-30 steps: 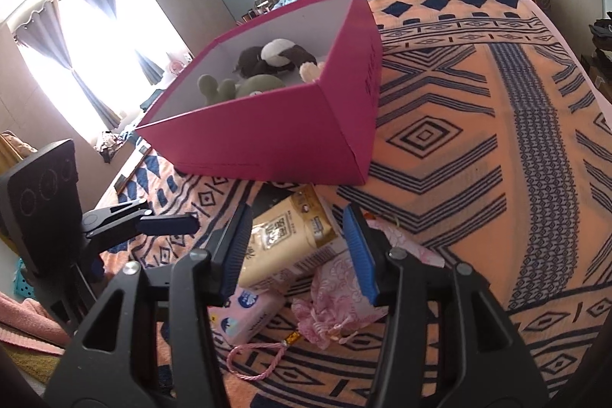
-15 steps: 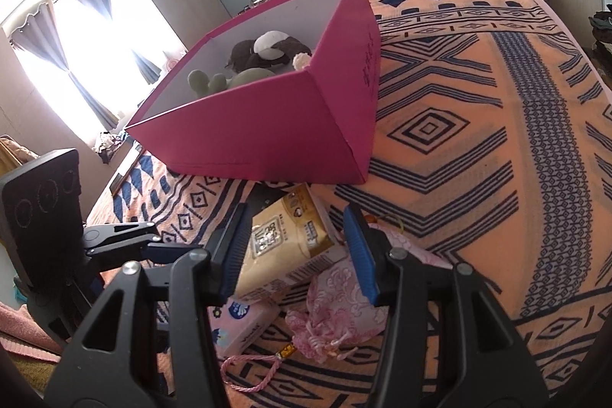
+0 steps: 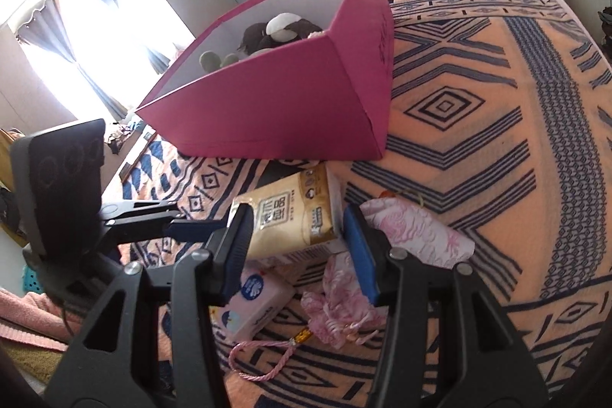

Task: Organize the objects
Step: 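Move the right gripper back to the pink lace pouch beside the box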

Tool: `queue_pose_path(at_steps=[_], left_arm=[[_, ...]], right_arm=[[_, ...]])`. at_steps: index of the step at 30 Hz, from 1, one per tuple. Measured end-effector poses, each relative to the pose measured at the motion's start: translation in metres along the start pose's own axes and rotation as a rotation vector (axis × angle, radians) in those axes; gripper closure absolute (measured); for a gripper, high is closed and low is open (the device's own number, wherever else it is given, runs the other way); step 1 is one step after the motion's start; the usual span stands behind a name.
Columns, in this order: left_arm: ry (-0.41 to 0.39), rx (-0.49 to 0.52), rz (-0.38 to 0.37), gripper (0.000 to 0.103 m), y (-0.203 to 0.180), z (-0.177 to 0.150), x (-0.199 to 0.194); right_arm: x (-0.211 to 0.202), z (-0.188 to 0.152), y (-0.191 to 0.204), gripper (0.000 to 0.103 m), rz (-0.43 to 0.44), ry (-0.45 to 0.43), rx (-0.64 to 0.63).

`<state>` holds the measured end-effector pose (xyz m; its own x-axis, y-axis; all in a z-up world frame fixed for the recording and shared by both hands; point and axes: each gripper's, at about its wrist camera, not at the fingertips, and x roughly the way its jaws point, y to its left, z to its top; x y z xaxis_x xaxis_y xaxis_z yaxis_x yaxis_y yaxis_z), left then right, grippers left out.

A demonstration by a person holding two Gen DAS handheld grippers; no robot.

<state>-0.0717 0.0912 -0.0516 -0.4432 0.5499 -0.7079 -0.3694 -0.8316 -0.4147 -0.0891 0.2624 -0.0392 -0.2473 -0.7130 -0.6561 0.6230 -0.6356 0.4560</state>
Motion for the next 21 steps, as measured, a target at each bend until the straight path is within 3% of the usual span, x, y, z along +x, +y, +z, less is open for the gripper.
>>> queue_pose_path(at_steps=[5,15,17,21], left_arm=[[-0.008,-0.012,0.007,0.060,0.005,0.001,-0.004],[-0.008,-0.019,0.038,0.063,0.012,0.006,-0.005],[-0.011,-0.014,0.041,0.064,0.011,0.005,-0.006],[-0.025,0.027,0.037,0.063,0.003,0.003,-0.012]], right_arm=[[-0.002,-0.001,0.004,0.051,0.036,0.008,0.005],[-0.003,-0.001,-0.001,0.051,0.003,-0.019,0.026],[-0.011,-0.002,-0.004,0.051,-0.024,-0.040,0.035],[-0.026,-0.008,-0.016,0.051,-0.158,-0.077,0.051]])
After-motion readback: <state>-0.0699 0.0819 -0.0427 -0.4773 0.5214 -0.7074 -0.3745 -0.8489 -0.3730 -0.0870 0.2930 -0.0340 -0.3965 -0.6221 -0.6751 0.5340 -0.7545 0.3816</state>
